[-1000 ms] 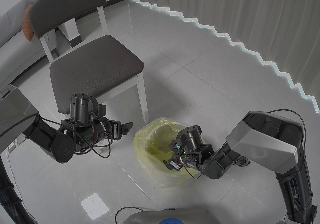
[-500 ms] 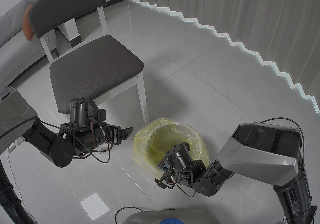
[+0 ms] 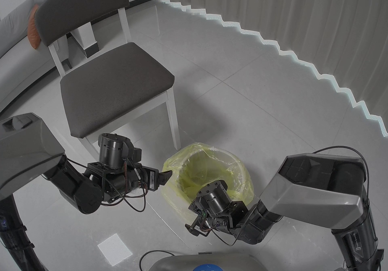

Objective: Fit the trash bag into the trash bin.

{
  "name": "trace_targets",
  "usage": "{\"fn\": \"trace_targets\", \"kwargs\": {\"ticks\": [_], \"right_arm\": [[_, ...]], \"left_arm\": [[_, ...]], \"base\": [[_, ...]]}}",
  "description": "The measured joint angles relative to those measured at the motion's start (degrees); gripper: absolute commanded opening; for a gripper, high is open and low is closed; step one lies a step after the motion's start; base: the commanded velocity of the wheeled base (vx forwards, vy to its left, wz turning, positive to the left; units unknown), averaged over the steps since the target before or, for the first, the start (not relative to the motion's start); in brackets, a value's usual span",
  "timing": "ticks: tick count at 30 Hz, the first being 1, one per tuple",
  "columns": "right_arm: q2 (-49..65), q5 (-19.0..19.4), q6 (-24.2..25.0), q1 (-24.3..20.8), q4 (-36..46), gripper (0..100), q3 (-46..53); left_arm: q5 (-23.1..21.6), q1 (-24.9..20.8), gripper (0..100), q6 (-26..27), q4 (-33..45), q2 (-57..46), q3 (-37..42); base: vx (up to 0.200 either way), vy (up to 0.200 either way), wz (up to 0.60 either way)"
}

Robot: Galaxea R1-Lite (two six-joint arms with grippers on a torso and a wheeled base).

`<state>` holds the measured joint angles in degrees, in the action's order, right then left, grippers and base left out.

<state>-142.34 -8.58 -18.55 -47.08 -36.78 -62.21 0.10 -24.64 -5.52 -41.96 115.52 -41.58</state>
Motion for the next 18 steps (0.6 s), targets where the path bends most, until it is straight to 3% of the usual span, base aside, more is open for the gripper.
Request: {"fn": "trace_targets", "kwargs": {"ticks": [7,18], "right_arm": [[6.3,0.1,0.9,0.2,0.4,100,2.7],[19.0,0.2,0.1,9.7,2.5,100,5.2]], "left_arm": [[1.0,-2.8,100,0.1,-4.5,5.1,0.1],[5.0,-5.8,100,1.1,-5.8,15.9,-6.4]], "base": [[0.0,0.0,0.0],[0.0,0.0,0.0]]}}
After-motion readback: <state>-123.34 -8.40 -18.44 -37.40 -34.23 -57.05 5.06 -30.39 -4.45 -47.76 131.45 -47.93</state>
